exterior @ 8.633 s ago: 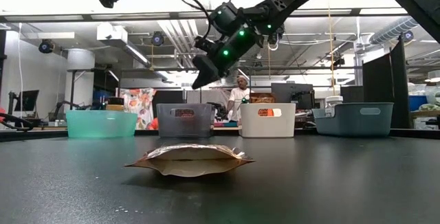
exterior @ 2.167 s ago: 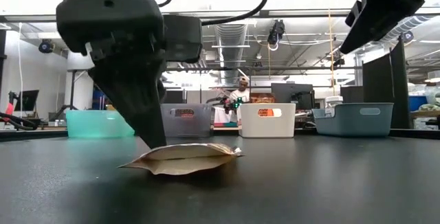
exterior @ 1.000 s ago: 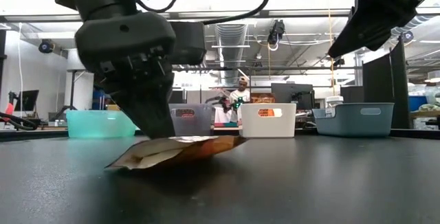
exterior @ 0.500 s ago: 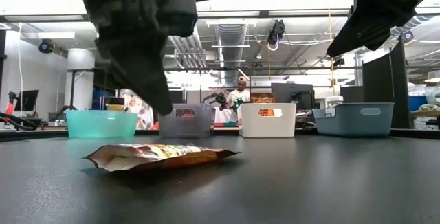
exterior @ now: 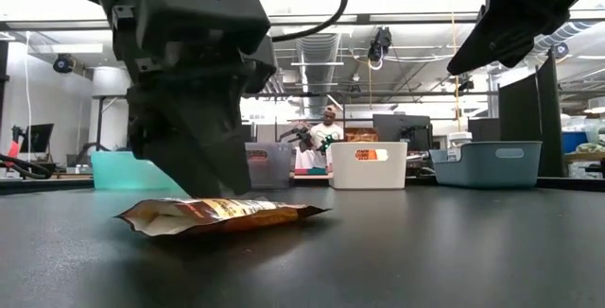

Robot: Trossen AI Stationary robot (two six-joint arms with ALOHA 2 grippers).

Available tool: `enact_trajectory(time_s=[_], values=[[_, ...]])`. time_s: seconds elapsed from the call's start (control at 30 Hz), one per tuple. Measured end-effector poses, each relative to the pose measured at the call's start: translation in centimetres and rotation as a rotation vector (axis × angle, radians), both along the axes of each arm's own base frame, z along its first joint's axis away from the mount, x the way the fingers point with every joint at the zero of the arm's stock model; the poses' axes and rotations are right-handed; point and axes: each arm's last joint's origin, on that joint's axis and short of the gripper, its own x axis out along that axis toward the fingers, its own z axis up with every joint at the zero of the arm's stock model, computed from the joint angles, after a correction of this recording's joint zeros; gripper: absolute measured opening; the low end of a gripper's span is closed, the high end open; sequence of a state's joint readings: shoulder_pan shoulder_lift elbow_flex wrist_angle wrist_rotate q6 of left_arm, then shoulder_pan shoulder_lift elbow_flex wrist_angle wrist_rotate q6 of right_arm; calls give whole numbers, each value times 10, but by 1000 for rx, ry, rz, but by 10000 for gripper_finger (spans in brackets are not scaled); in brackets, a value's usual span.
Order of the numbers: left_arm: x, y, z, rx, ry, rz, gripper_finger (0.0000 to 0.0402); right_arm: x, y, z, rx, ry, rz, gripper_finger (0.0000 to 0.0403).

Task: Sort spices by type
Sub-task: Put the orange seasoning pack into the white bin

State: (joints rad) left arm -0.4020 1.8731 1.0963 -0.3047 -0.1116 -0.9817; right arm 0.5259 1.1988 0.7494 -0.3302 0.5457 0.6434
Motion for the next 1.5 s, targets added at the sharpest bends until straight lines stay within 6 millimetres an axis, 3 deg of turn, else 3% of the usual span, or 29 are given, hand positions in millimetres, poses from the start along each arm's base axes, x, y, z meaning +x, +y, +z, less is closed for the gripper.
enact_trajectory(time_s=[0.13,0.3,0.9,1.1,1.37,1.5], values=[[3,-1,-7,7,-3,3,279,0,0,0,-1,0,0,9],[4,-2,-15,24,17,2,264,0,0,0,-1,-1,0,9],[6,0,-17,112,-21,-30,17,1,1,1,7,-21,-3,9],[11,-3,0,214,-58,-214,10,2,1,2,9,-30,-1,9],[33,-12,51,365,-171,-550,7,10,5,11,-128,-110,156,9],[43,-19,77,307,-329,-767,7,12,8,16,-224,-146,244,9]])
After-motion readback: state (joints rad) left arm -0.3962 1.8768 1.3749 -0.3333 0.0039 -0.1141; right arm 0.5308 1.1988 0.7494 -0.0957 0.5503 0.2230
